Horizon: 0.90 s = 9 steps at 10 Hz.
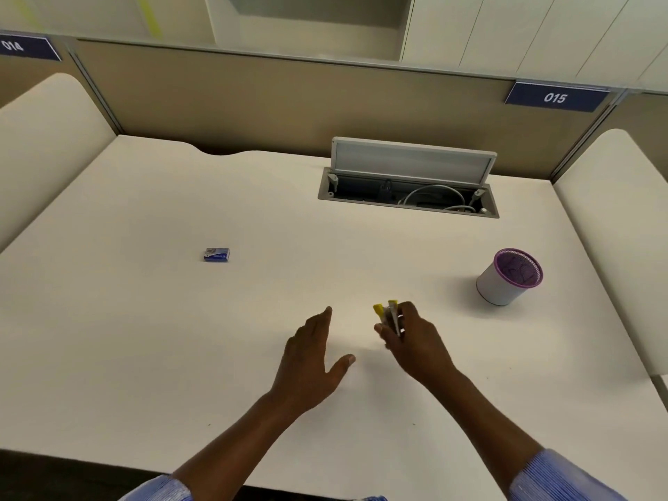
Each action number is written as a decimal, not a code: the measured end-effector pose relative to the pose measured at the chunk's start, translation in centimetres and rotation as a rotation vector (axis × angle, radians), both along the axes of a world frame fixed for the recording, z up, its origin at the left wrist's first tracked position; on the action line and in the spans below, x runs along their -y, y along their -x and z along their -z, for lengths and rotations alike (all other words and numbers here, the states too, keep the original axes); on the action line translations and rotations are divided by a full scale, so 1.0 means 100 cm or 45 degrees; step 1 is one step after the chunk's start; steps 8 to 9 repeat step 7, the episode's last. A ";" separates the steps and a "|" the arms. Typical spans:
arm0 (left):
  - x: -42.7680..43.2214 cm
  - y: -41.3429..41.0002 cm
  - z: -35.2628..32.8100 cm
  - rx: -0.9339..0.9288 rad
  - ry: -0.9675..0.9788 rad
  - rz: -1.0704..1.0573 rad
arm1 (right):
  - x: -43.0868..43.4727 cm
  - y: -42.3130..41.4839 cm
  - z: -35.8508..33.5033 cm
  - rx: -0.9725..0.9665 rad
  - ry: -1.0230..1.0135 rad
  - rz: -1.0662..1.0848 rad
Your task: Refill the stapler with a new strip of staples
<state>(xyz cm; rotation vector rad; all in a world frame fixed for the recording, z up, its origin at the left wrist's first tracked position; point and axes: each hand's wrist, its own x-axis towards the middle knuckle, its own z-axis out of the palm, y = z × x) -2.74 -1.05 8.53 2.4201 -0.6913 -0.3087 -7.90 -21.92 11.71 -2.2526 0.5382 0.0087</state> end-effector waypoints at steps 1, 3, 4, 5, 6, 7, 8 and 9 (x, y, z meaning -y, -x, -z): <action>-0.006 -0.010 0.021 0.113 -0.312 0.027 | 0.019 -0.012 0.023 -0.027 0.414 0.023; -0.015 -0.015 0.047 0.161 -0.477 0.002 | 0.039 -0.033 0.049 -0.139 0.736 0.126; -0.018 -0.014 0.056 0.185 -0.487 0.043 | 0.048 -0.043 0.057 -0.207 0.800 0.134; -0.020 -0.014 0.062 0.192 -0.482 0.042 | 0.052 -0.050 0.058 -0.251 0.826 0.157; -0.023 -0.013 0.070 0.259 -0.461 0.064 | 0.057 -0.054 0.063 -0.297 0.840 0.143; -0.022 -0.012 0.073 0.270 -0.431 0.055 | 0.061 -0.057 0.062 -0.312 0.787 0.223; -0.022 -0.012 0.073 0.270 -0.431 0.055 | 0.061 -0.057 0.062 -0.312 0.787 0.223; -0.022 -0.012 0.073 0.270 -0.431 0.055 | 0.061 -0.057 0.062 -0.312 0.787 0.223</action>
